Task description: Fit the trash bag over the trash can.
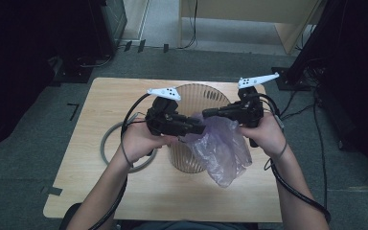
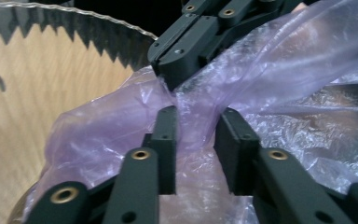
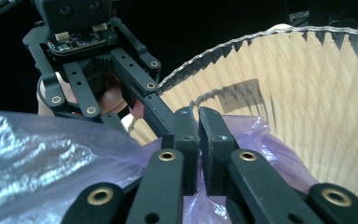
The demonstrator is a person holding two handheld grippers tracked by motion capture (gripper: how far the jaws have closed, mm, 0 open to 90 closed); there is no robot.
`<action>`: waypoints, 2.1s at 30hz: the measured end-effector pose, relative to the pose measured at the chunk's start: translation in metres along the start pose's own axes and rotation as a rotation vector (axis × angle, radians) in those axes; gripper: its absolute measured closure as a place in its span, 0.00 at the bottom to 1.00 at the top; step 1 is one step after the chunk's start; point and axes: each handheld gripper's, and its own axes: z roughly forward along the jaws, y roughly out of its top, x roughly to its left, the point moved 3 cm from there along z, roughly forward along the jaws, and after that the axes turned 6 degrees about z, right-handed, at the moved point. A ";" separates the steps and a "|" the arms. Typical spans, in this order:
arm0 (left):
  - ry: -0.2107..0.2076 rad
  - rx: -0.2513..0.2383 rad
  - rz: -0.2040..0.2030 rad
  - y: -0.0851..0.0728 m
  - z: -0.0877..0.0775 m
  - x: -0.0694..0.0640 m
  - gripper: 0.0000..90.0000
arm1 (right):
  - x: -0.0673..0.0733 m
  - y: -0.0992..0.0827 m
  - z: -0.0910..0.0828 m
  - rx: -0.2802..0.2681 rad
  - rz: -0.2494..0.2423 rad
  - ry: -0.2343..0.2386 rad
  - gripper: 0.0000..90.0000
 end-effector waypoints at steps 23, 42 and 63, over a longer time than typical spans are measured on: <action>0.081 -0.148 -0.089 0.004 -0.032 0.041 1.00 | -0.001 -0.002 -0.032 -0.105 -0.054 -0.012 0.53; 0.091 -0.161 -0.120 0.000 -0.041 0.051 0.90 | -0.012 -0.011 -0.011 0.001 -0.001 -0.047 1.00; 0.029 -0.098 -0.040 -0.007 -0.040 0.025 0.62 | -0.031 -0.006 -0.041 -0.117 0.095 -0.100 1.00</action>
